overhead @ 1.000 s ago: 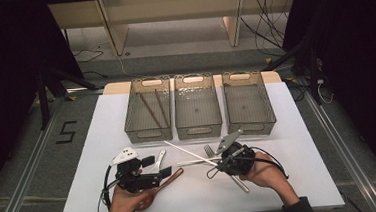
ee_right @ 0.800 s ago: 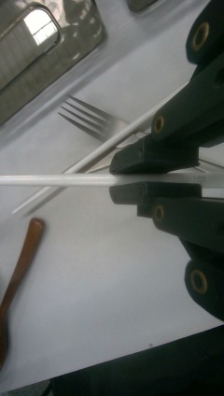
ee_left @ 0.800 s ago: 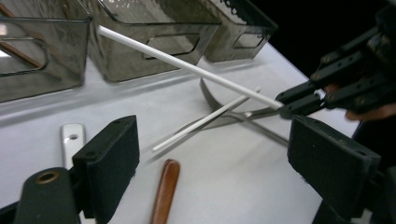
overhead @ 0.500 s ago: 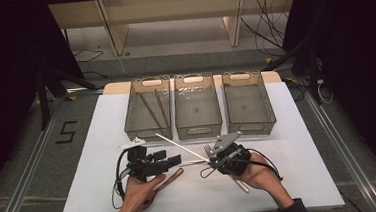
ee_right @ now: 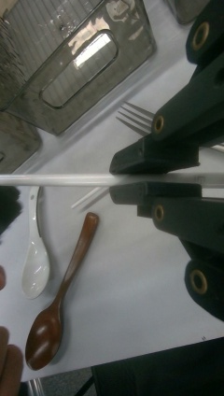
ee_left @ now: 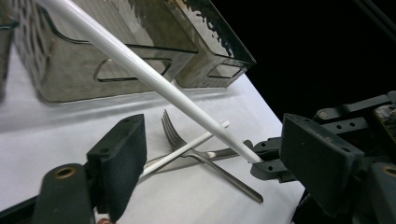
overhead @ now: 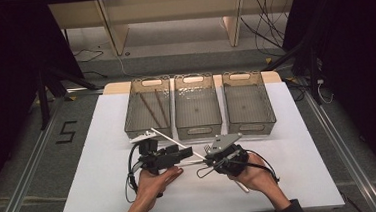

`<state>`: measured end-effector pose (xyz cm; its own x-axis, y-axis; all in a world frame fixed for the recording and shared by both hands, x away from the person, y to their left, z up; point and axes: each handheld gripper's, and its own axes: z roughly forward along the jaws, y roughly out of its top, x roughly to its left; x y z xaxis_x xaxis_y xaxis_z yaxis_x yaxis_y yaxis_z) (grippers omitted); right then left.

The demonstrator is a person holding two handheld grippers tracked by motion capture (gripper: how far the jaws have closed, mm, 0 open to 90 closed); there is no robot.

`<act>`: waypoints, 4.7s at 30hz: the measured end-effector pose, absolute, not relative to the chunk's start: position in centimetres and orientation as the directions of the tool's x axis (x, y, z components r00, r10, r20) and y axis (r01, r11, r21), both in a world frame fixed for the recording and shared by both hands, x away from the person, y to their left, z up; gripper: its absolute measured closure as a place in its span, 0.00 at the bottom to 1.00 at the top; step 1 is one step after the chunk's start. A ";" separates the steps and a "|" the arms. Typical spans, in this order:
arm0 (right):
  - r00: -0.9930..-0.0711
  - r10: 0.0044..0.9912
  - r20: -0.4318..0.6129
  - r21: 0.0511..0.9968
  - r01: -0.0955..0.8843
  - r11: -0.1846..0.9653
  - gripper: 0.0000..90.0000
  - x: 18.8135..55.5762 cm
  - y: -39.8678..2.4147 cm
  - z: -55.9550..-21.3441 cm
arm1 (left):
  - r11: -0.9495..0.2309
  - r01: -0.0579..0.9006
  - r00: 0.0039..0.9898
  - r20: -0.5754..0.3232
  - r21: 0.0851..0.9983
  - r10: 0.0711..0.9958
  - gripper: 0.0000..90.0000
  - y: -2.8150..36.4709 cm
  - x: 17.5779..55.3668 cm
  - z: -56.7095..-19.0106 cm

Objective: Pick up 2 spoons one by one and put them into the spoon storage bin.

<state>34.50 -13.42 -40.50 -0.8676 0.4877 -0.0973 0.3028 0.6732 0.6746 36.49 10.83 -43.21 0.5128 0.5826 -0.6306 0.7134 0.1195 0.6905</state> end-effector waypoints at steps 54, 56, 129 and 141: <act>-0.877 0.478 -0.052 0.740 0.288 0.608 0.77 34.3 -14.0 -40.1 | 0.163 0.731 0.540 -0.708 0.663 0.455 0.93 11.4 36.9 -42.8; -0.874 0.483 -0.047 0.743 0.293 0.602 0.73 34.3 -14.2 -40.1 | 0.154 0.725 0.544 -0.695 0.671 0.470 0.93 11.8 37.0 -42.6; -0.802 0.597 -0.024 0.736 0.390 0.553 0.32 33.8 -18.2 -42.2 | 0.043 0.783 0.352 -0.499 0.620 0.792 0.93 20.0 51.5 -38.1; -0.801 0.599 -0.019 0.740 0.391 0.547 0.32 33.8 -18.2 -42.2 | 0.007 0.818 0.332 -0.482 0.576 0.811 0.92 19.1 52.3 -39.3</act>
